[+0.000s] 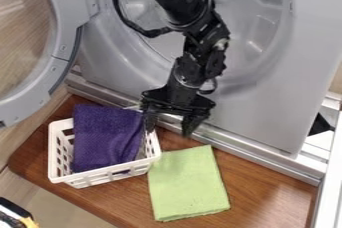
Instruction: Move white basket and purple towel off green towel to the left
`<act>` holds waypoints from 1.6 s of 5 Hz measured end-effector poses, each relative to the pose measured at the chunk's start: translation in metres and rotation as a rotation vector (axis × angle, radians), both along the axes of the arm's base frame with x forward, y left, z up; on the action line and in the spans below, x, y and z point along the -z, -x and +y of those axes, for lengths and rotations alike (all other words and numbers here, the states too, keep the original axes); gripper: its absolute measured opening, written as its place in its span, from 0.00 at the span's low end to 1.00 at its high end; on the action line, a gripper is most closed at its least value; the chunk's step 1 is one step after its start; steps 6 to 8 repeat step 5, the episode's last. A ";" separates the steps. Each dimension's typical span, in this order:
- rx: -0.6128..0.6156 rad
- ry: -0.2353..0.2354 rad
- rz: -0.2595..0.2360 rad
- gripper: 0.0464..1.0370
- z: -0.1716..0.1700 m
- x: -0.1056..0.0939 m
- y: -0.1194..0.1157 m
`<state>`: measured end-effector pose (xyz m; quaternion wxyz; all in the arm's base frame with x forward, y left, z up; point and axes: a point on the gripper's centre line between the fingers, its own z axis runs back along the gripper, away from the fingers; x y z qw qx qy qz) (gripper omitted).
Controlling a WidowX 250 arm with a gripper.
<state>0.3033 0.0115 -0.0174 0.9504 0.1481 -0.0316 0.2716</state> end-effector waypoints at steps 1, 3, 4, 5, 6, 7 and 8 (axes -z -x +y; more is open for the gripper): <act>0.038 -0.004 0.004 0.97 -0.011 -0.003 0.001; 0.159 0.044 -0.082 0.96 -0.035 -0.039 -0.009; 0.228 0.079 -0.145 0.96 -0.046 -0.062 -0.013; 0.237 0.082 -0.149 0.96 -0.047 -0.063 -0.013; 0.237 0.082 -0.149 0.96 -0.047 -0.063 -0.013; 0.237 0.082 -0.149 0.96 -0.047 -0.063 -0.013; 0.237 0.082 -0.149 0.96 -0.047 -0.063 -0.013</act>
